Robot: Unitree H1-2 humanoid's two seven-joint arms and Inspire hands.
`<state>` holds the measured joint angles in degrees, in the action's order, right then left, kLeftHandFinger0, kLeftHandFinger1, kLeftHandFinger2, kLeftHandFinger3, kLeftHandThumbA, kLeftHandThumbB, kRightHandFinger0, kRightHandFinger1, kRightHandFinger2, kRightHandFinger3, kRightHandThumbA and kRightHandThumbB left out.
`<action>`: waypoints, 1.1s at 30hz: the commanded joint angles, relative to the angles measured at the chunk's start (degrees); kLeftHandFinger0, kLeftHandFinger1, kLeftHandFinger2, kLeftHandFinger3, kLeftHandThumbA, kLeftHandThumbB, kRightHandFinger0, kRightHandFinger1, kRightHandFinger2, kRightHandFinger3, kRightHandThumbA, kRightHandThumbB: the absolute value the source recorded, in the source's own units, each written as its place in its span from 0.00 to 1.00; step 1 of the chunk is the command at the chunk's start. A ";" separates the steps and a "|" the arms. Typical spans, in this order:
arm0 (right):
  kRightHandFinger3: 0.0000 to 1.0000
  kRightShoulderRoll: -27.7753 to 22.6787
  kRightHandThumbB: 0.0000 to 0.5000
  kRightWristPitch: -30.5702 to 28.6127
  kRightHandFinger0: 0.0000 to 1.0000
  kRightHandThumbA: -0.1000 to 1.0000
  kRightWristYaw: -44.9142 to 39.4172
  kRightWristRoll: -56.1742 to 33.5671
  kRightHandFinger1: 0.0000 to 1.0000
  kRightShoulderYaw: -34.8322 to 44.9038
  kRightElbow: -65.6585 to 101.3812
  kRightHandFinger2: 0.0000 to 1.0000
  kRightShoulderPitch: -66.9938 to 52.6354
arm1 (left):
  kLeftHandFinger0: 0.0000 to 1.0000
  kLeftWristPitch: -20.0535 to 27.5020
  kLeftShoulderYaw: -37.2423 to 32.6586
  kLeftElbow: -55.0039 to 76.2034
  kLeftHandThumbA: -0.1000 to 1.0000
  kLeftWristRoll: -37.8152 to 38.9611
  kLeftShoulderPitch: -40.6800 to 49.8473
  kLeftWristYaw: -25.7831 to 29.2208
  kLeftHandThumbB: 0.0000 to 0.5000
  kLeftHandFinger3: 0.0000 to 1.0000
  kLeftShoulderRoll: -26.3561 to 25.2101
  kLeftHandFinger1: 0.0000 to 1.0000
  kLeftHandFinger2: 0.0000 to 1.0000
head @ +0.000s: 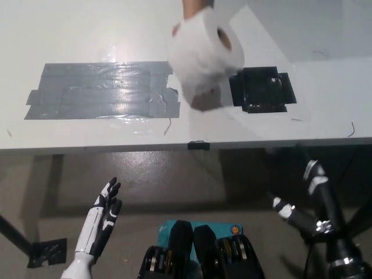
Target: A person hands over a roll of toilet paper to the robot , and the robot inserts its right thumb into the hole in the centre to grab the roll, and then places it on the balck area on the desk.
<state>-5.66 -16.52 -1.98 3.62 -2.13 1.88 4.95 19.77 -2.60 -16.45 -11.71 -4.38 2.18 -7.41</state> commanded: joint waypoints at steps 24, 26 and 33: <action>1.00 -21.98 0.77 41.59 1.00 0.89 -26.77 -10.49 1.00 -6.29 -25.99 1.00 66.67 | 1.00 1.45 0.28 1.99 0.97 -1.56 -1.93 0.97 0.30 1.00 -0.78 1.00 1.00; 1.00 -20.50 0.83 40.73 1.00 0.90 -27.96 -6.91 1.00 -9.62 -32.86 1.00 71.16 | 1.00 2.02 0.16 1.82 0.97 -0.93 -1.89 0.52 0.30 1.00 -0.79 1.00 1.00; 1.00 -13.92 0.75 33.51 1.00 0.89 -28.29 -0.17 1.00 -17.29 -53.93 1.00 81.59 | 1.00 2.02 -0.09 1.90 0.94 -0.33 -2.32 0.09 0.29 1.00 -0.38 1.00 1.00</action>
<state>-22.77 14.21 -18.95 -4.42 -11.12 -31.65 65.47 19.58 -2.60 -16.63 -12.06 -4.59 2.06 -7.38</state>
